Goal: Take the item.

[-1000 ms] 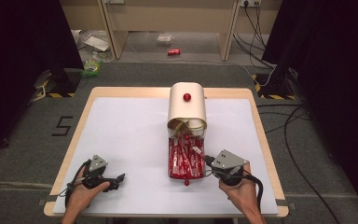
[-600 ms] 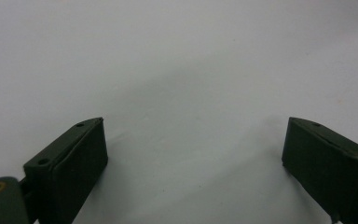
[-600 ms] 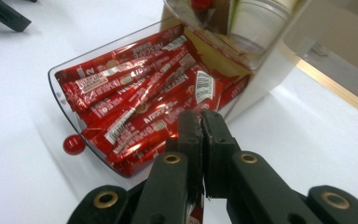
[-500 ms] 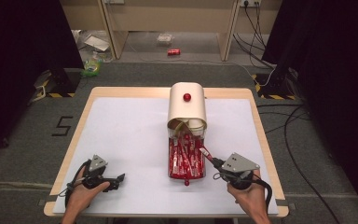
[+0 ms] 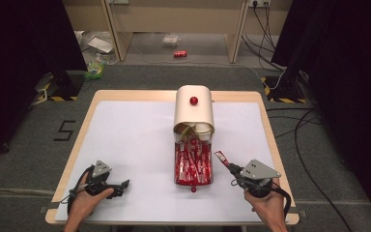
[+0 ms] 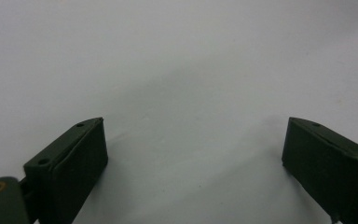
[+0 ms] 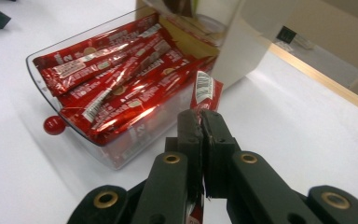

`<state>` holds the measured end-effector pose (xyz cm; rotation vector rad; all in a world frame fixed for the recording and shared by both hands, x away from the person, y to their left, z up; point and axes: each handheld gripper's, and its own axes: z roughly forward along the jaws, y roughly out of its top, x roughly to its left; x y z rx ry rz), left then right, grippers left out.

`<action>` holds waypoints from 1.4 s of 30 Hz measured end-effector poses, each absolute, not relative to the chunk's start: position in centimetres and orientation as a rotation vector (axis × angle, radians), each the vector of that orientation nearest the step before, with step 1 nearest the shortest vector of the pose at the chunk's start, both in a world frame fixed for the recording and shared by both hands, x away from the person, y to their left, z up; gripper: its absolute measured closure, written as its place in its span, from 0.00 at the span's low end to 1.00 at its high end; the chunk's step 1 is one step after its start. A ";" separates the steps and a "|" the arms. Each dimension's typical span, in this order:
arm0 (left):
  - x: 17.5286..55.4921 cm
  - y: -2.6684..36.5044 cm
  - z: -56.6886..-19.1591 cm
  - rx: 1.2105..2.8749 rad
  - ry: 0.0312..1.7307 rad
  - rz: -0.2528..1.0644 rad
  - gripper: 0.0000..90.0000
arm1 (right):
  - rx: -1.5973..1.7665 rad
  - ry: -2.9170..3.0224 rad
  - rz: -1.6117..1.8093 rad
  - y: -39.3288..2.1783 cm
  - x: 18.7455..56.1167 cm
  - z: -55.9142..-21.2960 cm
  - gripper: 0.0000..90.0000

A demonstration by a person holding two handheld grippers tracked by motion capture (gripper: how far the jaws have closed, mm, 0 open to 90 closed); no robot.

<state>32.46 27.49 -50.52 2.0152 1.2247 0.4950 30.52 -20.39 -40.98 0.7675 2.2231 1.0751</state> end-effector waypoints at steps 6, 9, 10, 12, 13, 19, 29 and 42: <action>32.5 27.5 -50.5 2.014 1.225 0.494 0.07 | 0.814 2.195 1.066 -21.7 30.7 -41.0 0.97; 32.5 27.5 -50.5 2.013 1.226 0.492 0.07 | 0.831 2.183 1.058 -22.4 31.0 -41.2 0.97; 32.5 27.5 -50.5 2.015 1.225 0.494 0.07 | 0.839 2.178 1.052 -22.6 31.1 -41.3 0.97; 32.5 27.5 -50.5 2.013 1.226 0.492 0.07 | 0.859 2.171 1.048 -23.1 31.3 -41.6 0.97; 32.5 27.5 -50.5 2.012 1.227 0.491 0.07 | 0.866 2.168 1.046 -23.2 31.4 -41.7 0.97; 32.5 27.5 -50.5 2.012 1.227 0.490 0.07 | 0.906 2.161 1.010 -24.0 31.9 -42.3 0.97; 32.5 27.5 -50.5 2.011 1.227 0.490 0.07 | 0.971 2.152 0.983 -25.4 32.7 -43.4 0.97; 32.5 27.5 -50.5 2.013 1.226 0.492 0.07 | 1.031 2.141 0.938 -26.7 33.4 -44.6 0.97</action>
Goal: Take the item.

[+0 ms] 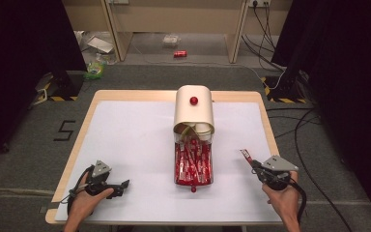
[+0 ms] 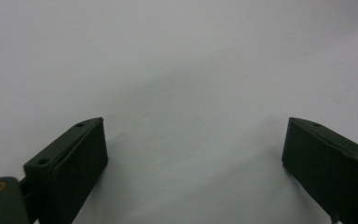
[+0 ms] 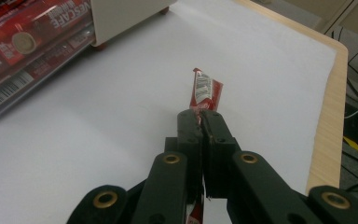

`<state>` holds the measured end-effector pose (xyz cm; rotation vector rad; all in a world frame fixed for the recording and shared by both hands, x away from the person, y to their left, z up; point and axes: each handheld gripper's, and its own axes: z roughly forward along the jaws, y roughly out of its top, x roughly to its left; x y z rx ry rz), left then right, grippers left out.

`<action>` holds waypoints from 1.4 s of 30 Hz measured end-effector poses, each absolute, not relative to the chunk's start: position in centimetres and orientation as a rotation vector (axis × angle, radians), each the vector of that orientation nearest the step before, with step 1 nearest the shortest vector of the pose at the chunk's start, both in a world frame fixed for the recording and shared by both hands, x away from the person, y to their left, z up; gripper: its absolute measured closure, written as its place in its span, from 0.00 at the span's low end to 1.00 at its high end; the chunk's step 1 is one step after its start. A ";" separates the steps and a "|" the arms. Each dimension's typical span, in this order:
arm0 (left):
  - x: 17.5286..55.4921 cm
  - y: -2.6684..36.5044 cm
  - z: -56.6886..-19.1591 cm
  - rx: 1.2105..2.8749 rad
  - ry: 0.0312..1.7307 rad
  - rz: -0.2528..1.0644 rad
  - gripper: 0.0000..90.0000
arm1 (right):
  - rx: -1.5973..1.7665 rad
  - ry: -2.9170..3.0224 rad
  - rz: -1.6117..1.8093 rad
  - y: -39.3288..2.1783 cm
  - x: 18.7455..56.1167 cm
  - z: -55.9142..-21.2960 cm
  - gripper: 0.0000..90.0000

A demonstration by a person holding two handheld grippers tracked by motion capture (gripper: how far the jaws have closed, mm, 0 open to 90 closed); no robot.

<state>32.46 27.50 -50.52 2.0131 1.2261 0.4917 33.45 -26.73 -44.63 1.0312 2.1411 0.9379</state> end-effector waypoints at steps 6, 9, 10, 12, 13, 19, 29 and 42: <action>32.5 27.5 -50.5 2.013 1.226 0.492 0.07 | 1.049 2.144 0.928 -27.0 33.6 -45.0 0.97; 32.5 27.5 -50.5 2.012 1.227 0.491 0.07 | 1.053 2.146 0.922 -27.0 33.7 -45.2 0.97; 32.5 27.5 -50.5 2.014 1.226 0.491 0.07 | 1.049 2.150 0.914 -27.1 33.8 -45.3 0.97; 32.5 27.5 -50.5 2.013 1.226 0.492 0.07 | 1.056 2.149 0.911 -27.2 33.9 -45.4 0.97; 32.5 27.5 -50.5 2.012 1.227 0.491 0.07 | 1.056 2.148 0.908 -27.3 34.0 -45.4 0.97; 32.5 27.5 -50.5 2.013 1.227 0.490 0.07 | 1.084 2.153 0.896 -27.7 34.4 -46.0 0.97; 32.5 27.5 -50.5 2.014 1.226 0.491 0.07 | 1.104 2.161 0.887 -28.0 34.8 -46.5 0.97; 32.5 27.5 -50.5 2.014 1.226 0.492 0.07 | 1.118 2.182 0.867 -28.0 35.0 -47.1 0.96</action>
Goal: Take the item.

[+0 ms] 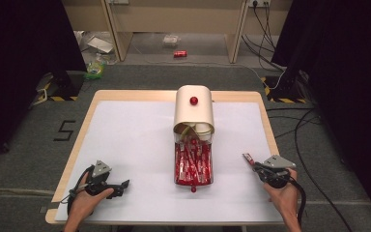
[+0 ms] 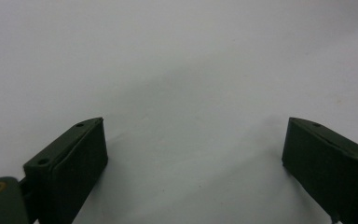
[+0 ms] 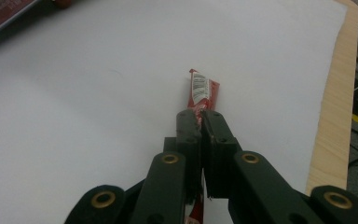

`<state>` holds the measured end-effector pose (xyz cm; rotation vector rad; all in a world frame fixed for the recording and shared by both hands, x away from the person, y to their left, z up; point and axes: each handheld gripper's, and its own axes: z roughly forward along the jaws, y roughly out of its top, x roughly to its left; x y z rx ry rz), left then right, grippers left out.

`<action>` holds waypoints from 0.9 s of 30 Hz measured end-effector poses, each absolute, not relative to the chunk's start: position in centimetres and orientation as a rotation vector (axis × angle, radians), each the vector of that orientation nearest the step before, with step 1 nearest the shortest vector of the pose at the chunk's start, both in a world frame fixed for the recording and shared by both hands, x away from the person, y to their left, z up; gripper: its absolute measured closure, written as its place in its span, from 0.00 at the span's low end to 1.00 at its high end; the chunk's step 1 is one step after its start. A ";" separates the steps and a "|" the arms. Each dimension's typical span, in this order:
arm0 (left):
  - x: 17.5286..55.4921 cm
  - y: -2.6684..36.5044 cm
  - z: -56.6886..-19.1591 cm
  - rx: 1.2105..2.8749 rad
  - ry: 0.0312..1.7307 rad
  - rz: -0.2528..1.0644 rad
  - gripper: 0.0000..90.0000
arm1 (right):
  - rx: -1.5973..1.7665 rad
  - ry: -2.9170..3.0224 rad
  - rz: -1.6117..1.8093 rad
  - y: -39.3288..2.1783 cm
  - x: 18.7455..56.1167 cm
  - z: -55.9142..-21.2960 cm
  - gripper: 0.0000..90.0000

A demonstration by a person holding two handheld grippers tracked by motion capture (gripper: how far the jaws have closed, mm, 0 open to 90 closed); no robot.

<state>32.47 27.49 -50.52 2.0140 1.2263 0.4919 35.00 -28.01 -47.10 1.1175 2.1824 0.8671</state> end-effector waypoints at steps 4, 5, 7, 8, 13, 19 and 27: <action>32.5 27.5 -50.5 2.013 1.227 0.491 0.07 | 1.117 2.191 0.862 -28.0 35.0 -47.3 0.95; 32.5 27.5 -50.5 2.014 1.226 0.492 0.07 | 1.115 2.202 0.853 -27.9 35.1 -47.4 0.94; 32.5 27.5 -50.5 2.015 1.225 0.494 0.07 | 1.122 2.206 0.851 -27.9 35.1 -47.5 0.94; 32.5 27.5 -50.5 2.014 1.226 0.492 0.07 | 1.122 2.208 0.851 -27.9 35.1 -47.6 0.93; 32.5 27.5 -50.5 2.015 1.225 0.494 0.07 | 1.137 2.196 0.890 -27.8 35.1 -47.5 0.87; 32.5 27.5 -50.5 2.012 1.227 0.490 0.07 | 1.177 2.123 0.978 -27.8 35.0 -47.1 0.65; 32.5 27.5 -50.5 2.011 1.227 0.490 0.07 | 1.203 2.014 1.061 -27.4 34.5 -46.3 0.48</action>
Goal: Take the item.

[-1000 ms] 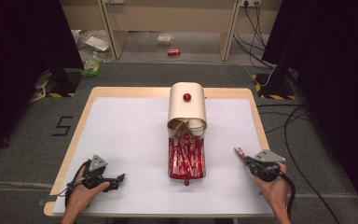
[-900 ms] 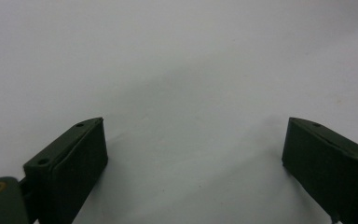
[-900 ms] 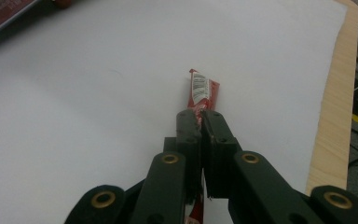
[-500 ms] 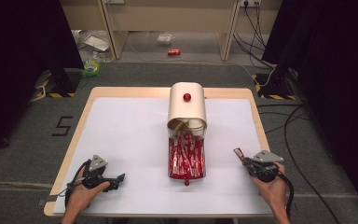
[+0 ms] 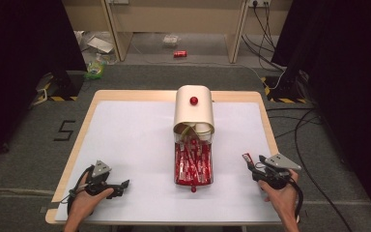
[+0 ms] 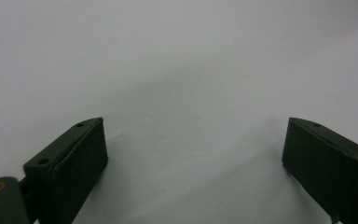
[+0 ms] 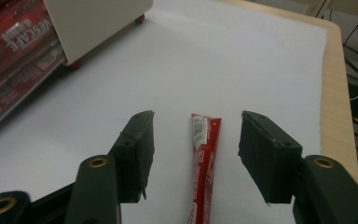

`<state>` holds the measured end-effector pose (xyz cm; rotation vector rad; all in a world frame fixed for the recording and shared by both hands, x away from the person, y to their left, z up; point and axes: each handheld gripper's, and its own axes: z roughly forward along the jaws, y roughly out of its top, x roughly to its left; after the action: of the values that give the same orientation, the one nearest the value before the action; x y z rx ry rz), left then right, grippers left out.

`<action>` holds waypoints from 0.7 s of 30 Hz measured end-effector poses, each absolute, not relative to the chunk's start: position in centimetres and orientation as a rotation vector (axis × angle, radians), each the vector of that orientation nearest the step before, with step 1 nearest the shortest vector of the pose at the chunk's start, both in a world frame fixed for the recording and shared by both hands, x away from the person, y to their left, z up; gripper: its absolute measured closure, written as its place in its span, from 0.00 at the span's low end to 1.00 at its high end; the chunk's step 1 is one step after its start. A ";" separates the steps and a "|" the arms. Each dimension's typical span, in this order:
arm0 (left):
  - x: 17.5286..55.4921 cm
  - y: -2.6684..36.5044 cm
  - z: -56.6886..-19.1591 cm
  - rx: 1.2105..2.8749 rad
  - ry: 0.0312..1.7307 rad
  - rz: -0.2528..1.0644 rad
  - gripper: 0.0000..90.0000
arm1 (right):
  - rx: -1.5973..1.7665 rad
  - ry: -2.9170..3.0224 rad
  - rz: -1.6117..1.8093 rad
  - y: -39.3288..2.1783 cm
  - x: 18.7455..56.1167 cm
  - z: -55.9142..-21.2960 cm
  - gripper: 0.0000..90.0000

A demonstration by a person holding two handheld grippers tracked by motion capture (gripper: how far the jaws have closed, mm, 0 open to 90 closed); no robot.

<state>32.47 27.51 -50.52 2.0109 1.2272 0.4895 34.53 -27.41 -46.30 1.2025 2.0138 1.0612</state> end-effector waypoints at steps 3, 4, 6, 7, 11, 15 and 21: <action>32.5 27.5 -50.5 2.011 1.227 0.489 0.07 | 1.223 1.987 1.103 -27.3 34.2 -46.0 0.45; 32.5 27.5 -50.5 2.009 1.227 0.487 0.07 | 1.220 1.981 1.117 -27.2 34.1 -45.9 0.45; 32.5 27.5 -50.5 2.012 1.227 0.490 0.07 | 1.216 1.970 1.139 -27.0 33.9 -45.7 0.44; 32.5 27.5 -50.5 2.013 1.226 0.491 0.07 | 1.208 1.965 1.154 -26.7 33.7 -45.6 0.44; 32.5 27.5 -50.5 2.010 1.228 0.488 0.07 | 1.169 1.965 1.181 -25.6 33.2 -45.1 0.44; 32.5 27.6 -50.5 2.011 1.226 0.486 0.07 | 1.131 1.988 1.205 -24.4 32.4 -45.0 0.44; 32.5 27.5 -50.5 2.014 1.225 0.494 0.07 | 1.091 2.023 1.210 -23.2 31.5 -45.2 0.44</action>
<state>32.46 27.50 -50.52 2.0139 1.2251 0.4940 31.52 -23.17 -45.21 1.0910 2.0234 1.2095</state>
